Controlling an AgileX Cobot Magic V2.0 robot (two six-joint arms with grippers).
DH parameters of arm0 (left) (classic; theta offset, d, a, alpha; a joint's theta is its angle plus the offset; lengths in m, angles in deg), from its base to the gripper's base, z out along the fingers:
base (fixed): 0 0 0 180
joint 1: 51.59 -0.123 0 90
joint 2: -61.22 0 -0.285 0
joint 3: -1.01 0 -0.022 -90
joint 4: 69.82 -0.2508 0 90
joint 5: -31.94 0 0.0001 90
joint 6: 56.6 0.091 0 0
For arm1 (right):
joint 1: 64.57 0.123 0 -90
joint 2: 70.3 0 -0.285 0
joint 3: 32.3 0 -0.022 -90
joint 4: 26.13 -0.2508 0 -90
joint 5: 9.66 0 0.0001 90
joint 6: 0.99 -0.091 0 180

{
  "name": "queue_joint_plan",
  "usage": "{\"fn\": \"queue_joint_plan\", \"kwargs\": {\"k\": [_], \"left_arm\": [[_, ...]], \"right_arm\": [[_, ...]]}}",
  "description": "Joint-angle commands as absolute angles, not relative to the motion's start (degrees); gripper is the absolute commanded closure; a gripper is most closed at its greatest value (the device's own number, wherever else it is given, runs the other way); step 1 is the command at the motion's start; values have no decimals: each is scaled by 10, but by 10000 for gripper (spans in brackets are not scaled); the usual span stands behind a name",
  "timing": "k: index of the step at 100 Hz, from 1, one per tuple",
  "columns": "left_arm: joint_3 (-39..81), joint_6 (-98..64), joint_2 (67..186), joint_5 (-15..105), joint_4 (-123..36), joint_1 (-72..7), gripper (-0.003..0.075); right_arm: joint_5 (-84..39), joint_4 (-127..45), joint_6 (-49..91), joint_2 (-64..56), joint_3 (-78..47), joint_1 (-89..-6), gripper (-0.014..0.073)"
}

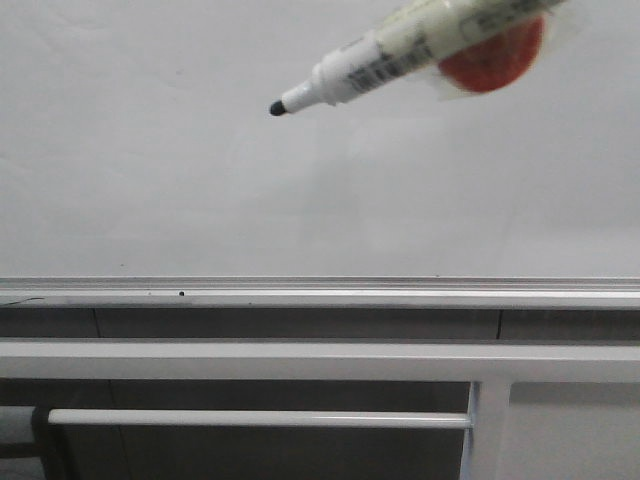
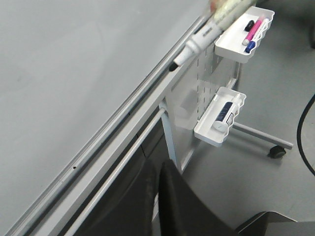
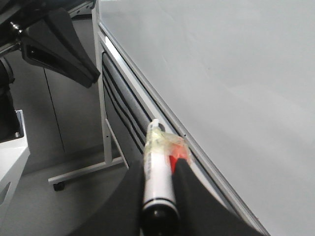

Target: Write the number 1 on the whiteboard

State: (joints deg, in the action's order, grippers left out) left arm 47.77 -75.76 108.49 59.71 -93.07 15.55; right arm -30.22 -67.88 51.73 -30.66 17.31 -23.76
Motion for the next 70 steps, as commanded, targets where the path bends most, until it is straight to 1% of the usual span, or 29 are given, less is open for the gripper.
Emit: {"fn": "queue_joint_plan", "kwargs": {"k": [1, 13, 31, 70], "left_arm": [[468, -768, 1082, 563, -933, 159, 741], [469, -791, 1082, 558, -943, 159, 741], [469, -841, 1082, 549, -984, 159, 741], [469, -887, 1082, 549, -1041, 159, 741]], "right_arm": [[-247, -685, 516, -325, 180, -239, 657], [-210, -685, 516, -335, 219, -239, 657], [-90, -731, 516, -335, 256, -239, 657], [-65, -739, 516, -335, 251, -239, 657]]}}
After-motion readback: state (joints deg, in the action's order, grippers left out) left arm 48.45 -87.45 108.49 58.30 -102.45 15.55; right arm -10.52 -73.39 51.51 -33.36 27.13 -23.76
